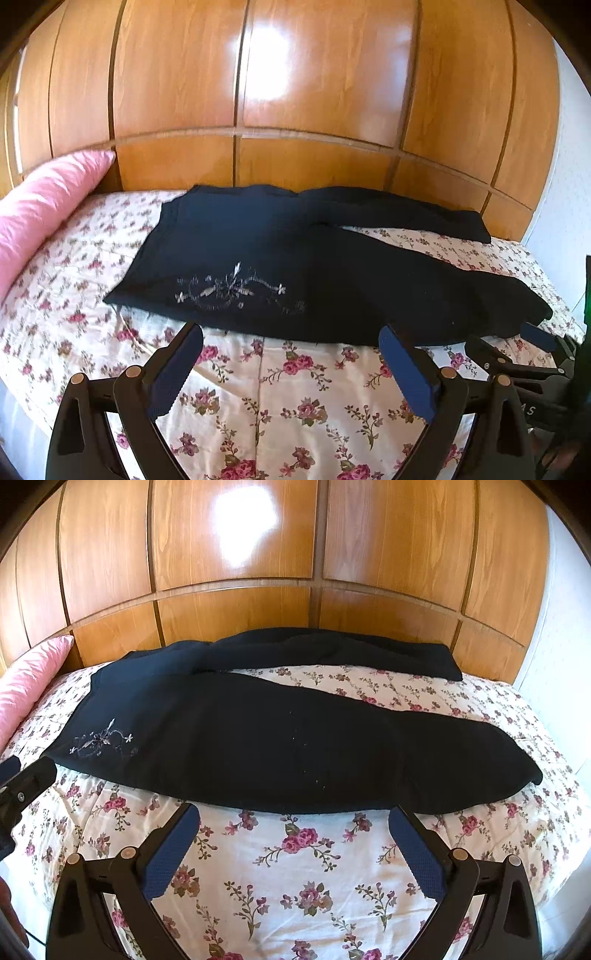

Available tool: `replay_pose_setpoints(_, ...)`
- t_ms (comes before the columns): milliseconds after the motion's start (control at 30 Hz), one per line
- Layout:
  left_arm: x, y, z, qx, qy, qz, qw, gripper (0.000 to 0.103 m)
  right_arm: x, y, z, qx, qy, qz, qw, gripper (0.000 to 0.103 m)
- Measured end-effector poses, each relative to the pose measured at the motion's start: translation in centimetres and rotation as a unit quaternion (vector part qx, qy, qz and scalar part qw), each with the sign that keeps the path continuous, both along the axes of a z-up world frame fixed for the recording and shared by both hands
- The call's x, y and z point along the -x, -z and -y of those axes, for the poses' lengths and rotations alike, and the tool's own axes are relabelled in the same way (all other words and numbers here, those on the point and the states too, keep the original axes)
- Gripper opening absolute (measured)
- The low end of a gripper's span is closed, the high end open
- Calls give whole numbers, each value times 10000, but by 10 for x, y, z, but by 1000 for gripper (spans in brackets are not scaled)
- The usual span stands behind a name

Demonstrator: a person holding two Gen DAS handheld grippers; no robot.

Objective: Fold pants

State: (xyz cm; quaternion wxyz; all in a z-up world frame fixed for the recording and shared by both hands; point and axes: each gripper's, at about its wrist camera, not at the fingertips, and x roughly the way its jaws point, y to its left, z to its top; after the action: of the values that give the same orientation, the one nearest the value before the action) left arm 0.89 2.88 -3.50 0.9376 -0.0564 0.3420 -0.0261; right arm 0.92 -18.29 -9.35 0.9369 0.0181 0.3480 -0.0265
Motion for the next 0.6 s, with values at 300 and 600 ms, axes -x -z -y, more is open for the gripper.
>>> replay_pose_setpoints(300,-16,28,-46,515,-432,-678,9954,80,-3,19,17,-553,-18,-321,9980,103)
replay_pose_setpoints(600,-46,59,-127,1758,-1126,-1232,9702,55,-1,36,73,-1814,110,-470,9822,103)
